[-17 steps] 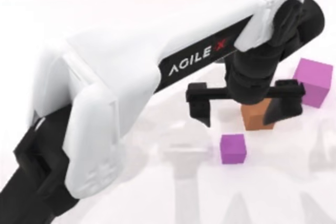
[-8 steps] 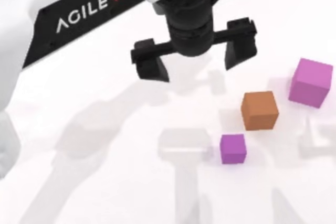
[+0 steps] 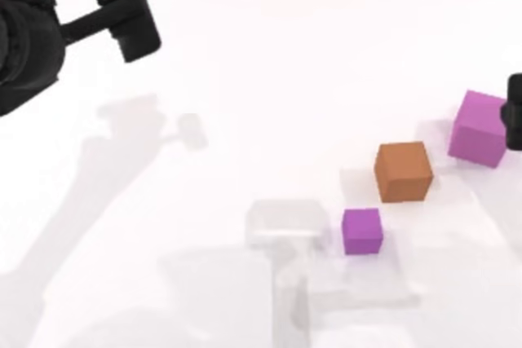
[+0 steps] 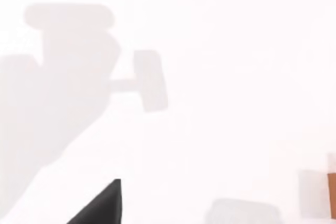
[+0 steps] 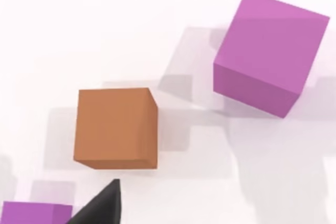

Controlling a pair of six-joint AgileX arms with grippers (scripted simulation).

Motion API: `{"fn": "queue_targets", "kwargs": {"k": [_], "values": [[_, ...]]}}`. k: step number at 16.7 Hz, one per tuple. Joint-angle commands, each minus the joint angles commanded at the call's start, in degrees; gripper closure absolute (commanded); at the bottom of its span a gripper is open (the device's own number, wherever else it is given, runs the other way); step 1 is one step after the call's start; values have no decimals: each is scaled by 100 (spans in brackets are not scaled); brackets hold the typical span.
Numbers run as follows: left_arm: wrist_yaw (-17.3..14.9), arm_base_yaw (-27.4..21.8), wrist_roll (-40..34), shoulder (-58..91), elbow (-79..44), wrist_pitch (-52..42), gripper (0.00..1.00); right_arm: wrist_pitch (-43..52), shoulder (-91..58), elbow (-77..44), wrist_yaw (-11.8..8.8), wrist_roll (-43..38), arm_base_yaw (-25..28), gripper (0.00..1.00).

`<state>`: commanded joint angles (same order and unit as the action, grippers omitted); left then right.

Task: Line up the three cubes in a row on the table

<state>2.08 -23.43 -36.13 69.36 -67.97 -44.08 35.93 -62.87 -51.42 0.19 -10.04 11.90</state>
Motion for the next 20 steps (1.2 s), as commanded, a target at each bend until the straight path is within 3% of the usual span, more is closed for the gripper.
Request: {"fn": "queue_targets", "kwargs": {"k": [5, 10, 15, 20], "values": [[-44, 1157, 1369, -3141, 3159, 1801, 0, 1512, -2635, -2027, -20, -396, 510, 0], [-127, 1983, 2689, -5462, 5463, 3343, 0, 2636, -4600, -3713, -21, -714, 899, 0], [-199, 2418, 3522, -6797, 6671, 4305, 0, 3226, -5690, -4699, -8, -900, 1113, 0], [-208, 2457, 3613, -6936, 6797, 4408, 0, 3283, -5784, -4805, -6, -919, 1134, 0]]}}
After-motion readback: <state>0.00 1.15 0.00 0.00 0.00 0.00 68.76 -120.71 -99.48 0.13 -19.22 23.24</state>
